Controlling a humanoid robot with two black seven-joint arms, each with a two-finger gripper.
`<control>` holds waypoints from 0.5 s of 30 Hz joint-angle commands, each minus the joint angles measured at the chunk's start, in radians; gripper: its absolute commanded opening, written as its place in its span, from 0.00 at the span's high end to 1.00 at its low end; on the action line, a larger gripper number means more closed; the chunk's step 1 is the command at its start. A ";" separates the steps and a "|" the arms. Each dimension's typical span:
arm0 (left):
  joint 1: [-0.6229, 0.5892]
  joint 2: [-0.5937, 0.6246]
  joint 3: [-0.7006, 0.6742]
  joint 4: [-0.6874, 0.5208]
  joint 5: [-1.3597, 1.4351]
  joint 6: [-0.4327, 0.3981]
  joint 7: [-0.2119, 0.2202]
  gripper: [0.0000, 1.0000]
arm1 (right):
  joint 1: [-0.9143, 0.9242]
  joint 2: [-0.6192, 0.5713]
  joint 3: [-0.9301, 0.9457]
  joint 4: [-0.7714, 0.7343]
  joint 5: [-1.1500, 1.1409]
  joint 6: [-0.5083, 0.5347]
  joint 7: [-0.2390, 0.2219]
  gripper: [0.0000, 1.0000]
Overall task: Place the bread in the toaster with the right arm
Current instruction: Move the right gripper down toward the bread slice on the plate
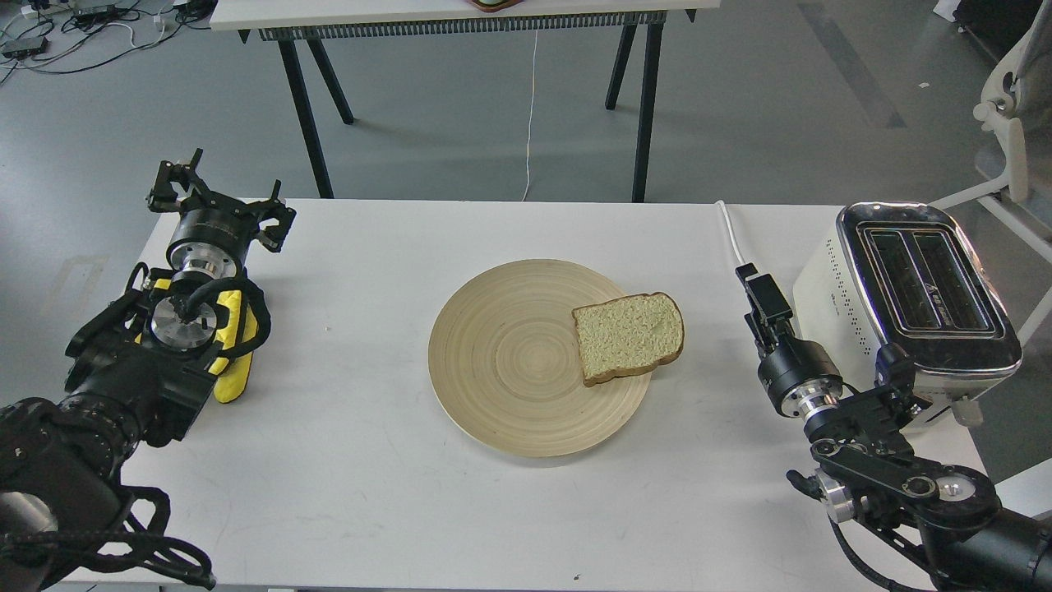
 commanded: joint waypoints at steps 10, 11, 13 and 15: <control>0.000 0.000 0.000 0.000 0.000 0.000 0.000 0.00 | 0.005 0.157 -0.058 -0.088 -0.002 0.000 0.000 0.16; 0.000 0.000 0.000 0.000 0.000 0.000 0.000 0.00 | 0.005 0.160 -0.060 -0.088 -0.002 0.000 0.000 0.19; 0.000 0.000 0.000 0.000 0.000 0.000 0.000 0.00 | 0.007 0.169 -0.077 -0.091 -0.003 0.000 0.000 0.29; 0.000 0.000 0.000 0.000 0.000 0.000 0.000 0.00 | 0.010 0.173 -0.098 -0.102 -0.002 0.000 0.000 0.40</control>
